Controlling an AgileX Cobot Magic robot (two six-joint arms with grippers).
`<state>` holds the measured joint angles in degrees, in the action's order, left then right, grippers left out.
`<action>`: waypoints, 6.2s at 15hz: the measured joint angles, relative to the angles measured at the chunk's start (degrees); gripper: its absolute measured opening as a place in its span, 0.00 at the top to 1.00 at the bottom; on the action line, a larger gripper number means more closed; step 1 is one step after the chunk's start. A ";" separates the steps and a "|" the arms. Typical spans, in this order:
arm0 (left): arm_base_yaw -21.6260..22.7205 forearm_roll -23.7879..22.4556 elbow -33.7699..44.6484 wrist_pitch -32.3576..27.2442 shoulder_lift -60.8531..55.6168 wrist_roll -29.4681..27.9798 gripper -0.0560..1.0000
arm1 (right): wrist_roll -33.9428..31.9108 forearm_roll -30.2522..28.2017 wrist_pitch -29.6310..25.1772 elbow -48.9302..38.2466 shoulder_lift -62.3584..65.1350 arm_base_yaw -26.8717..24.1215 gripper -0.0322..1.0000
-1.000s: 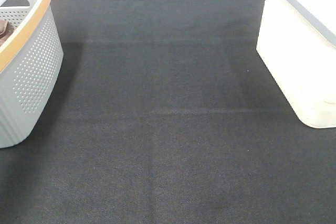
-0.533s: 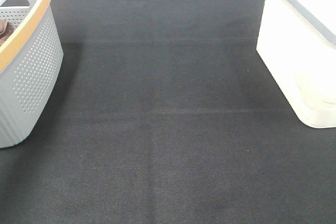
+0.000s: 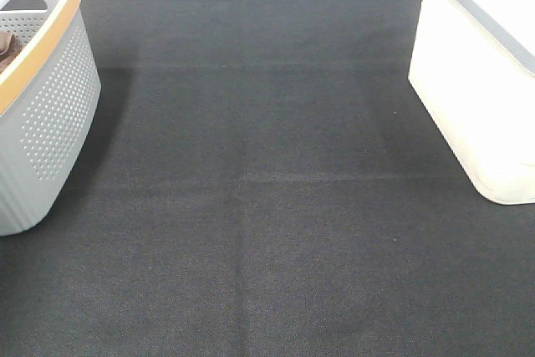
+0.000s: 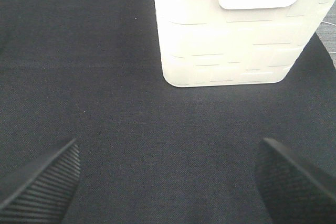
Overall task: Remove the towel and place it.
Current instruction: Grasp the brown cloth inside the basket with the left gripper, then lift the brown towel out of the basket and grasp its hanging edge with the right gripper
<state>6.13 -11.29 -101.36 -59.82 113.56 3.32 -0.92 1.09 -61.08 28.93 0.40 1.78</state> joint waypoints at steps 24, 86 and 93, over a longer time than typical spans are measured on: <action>0.00 -0.63 -6.36 2.81 12.20 1.83 0.95 | 0.00 0.00 0.00 -0.11 -0.11 0.00 0.15; -33.80 43.09 -25.38 10.49 -5.79 6.76 0.95 | 38.22 30.48 23.38 15.36 -53.63 18.79 0.50; -37.93 37.13 -25.38 15.07 -3.04 -2.01 0.95 | 40.45 31.17 46.24 20.45 -72.65 33.00 0.39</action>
<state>-31.80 25.84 -126.74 -44.75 110.52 1.32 39.53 32.26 -14.84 49.39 -72.25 34.78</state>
